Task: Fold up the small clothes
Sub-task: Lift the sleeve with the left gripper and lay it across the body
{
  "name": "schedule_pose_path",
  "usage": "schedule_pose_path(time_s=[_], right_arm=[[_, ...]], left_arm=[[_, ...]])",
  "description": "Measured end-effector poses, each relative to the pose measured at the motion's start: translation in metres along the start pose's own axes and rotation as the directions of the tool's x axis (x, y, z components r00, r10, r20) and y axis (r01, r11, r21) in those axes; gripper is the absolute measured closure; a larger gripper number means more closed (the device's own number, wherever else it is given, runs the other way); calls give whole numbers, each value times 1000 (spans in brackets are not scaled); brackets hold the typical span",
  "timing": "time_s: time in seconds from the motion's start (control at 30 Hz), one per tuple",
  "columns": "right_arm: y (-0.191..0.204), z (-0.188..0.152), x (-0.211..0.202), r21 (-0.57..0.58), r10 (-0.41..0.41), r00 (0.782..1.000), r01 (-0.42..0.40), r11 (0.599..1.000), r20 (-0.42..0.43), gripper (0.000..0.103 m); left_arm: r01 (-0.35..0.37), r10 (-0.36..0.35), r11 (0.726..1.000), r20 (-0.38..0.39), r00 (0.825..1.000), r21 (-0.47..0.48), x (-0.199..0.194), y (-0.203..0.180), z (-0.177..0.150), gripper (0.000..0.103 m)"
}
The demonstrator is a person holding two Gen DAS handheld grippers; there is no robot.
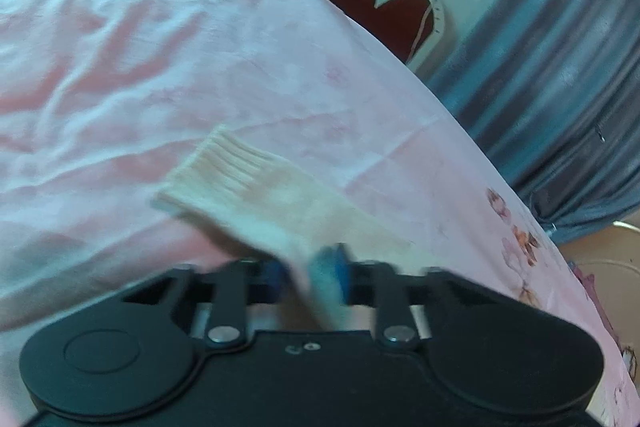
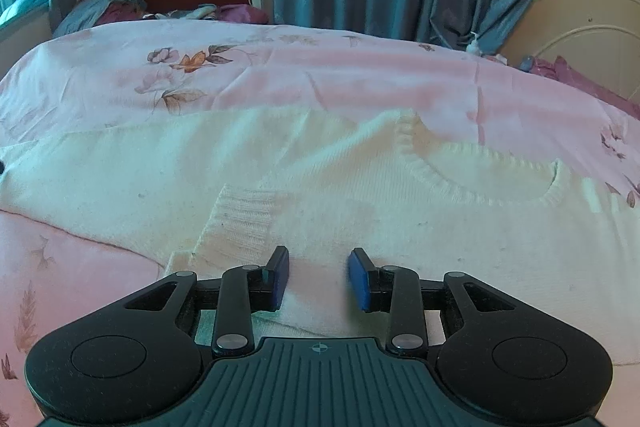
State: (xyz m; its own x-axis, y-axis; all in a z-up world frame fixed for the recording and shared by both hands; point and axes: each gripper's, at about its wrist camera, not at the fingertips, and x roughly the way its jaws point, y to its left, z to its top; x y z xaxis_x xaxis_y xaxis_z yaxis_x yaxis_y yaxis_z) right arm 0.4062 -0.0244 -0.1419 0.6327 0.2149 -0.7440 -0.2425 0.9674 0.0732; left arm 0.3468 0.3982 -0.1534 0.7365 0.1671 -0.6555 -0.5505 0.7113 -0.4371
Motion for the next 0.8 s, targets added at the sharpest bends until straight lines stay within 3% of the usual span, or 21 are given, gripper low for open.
schedule_pose_path(time_s=[0.07, 0.2, 0.27, 0.37, 0.47, 0.67, 0.8], right_arm=[[-2, -3, -2, 22, -3, 1000, 3, 1000, 21, 69], [6, -6, -1, -45, -24, 1000, 24, 999, 15, 69], [-3, -7, -2, 19, -8, 1000, 7, 1000, 23, 69], [2, -8, 0, -49, -17, 1000, 18, 999, 15, 69], [-13, -3, -7, 56, 41, 999, -43, 998, 27, 69], [-38, -5, -29, 116, 39, 998, -44, 992, 44, 69], [-67, -11, -47, 160, 14, 998, -23, 987, 59, 69]], left_arm=[[17, -17, 999, 5, 1000, -38, 0, 9, 0, 97], [33, -33, 999, 42, 999, -9, -9, 4, 0, 99], [48, -50, 998, 76, 996, 32, -17, -5, 0, 99], [86, -97, 991, 103, 990, 107, -30, -26, 0, 100], [146, -171, 966, 101, 980, 211, -42, -58, -5, 100], [313, -335, 868, -11, 942, 385, -55, -141, -39, 100], [432, -420, 773, -134, 897, 464, -58, -198, -82, 100]])
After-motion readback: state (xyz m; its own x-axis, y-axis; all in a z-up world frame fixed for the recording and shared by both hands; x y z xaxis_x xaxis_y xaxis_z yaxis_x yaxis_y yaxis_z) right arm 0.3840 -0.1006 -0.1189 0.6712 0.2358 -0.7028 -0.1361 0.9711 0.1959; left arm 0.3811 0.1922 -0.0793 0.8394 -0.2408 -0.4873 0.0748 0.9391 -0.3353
